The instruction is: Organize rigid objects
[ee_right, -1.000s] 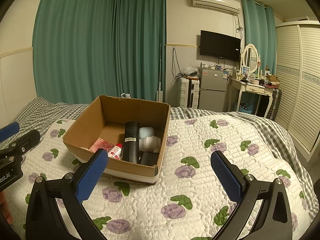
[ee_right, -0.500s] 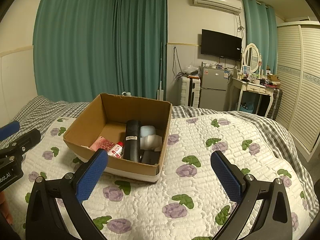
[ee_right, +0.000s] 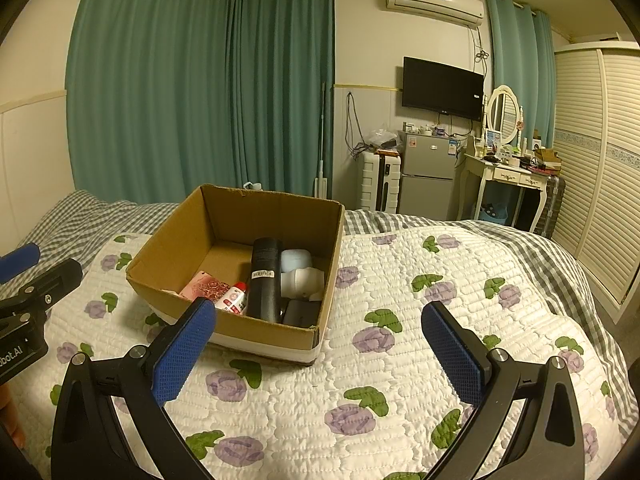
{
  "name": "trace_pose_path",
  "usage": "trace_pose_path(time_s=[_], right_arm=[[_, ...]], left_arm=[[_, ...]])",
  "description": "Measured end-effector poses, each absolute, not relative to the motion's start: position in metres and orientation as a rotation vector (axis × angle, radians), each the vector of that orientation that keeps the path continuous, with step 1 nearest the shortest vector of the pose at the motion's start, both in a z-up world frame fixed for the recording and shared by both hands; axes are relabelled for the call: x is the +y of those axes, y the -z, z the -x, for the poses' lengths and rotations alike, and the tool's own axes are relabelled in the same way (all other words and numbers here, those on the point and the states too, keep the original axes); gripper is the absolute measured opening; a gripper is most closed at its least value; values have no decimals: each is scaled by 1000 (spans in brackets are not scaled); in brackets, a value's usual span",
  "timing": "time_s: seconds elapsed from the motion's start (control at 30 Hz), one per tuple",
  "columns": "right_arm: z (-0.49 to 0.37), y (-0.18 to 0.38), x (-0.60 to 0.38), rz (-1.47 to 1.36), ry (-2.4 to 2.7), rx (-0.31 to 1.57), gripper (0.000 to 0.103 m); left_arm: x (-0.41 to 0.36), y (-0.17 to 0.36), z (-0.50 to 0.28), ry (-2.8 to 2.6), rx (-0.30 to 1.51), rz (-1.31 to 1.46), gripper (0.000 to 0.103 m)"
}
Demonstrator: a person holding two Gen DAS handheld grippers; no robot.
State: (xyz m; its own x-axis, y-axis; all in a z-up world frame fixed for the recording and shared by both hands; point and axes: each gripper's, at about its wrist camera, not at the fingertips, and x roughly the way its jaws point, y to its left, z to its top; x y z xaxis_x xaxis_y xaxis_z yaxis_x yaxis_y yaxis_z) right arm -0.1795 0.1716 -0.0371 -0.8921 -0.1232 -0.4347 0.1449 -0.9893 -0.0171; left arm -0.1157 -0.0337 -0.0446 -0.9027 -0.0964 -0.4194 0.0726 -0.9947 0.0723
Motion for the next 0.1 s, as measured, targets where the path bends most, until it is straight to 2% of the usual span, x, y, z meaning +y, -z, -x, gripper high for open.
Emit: trace_pose_path(time_s=[0.1], right_arm=[[180,37,172,-669,2928,75,103]], left_arm=[[-34,45,116,2980,-84,-664,78]])
